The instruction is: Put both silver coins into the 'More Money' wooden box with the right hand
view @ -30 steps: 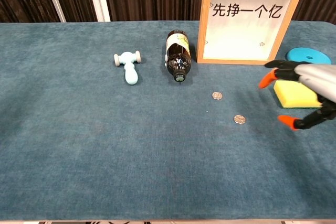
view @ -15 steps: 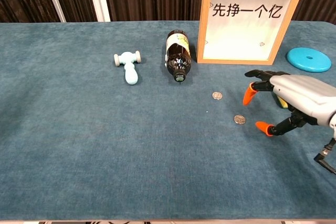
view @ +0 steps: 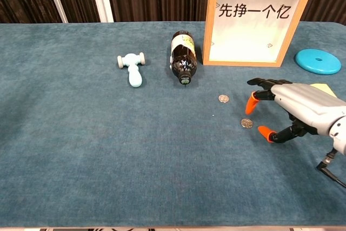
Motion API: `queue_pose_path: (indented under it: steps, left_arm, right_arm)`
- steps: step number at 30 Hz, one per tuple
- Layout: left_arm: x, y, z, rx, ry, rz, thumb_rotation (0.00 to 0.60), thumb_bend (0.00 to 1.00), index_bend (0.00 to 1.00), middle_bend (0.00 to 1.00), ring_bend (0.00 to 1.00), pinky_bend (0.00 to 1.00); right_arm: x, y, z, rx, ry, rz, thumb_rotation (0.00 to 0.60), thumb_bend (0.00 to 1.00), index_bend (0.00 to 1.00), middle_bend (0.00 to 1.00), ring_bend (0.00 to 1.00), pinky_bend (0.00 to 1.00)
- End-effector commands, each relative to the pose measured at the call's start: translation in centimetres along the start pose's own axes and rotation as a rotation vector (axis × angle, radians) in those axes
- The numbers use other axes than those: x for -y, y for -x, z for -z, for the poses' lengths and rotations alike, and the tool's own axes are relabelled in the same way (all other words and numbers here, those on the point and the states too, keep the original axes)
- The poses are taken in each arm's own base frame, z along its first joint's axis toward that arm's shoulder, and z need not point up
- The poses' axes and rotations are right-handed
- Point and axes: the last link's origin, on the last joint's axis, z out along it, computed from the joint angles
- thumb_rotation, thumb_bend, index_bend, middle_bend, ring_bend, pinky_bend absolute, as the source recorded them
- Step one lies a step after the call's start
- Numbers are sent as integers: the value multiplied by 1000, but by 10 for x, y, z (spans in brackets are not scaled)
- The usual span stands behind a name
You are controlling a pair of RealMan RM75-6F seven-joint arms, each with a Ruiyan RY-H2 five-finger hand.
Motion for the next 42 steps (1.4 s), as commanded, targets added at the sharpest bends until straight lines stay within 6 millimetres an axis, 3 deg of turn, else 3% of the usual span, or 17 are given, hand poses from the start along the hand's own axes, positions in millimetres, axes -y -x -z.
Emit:
queue_pose_path:
  steps: [1, 42]
  left_arm:
    - [0, 0, 0, 0, 0, 1, 600, 399, 98, 0, 0, 0]
    - [1, 1, 0, 5, -6, -4, 600, 399, 98, 0, 0, 0]
  right_arm:
    - [1, 3, -3, 5, 2, -9, 600, 498, 393, 47, 0, 0]
    - [-3, 16, -12, 7, 9, -29, 600, 498, 417, 47, 0, 0]
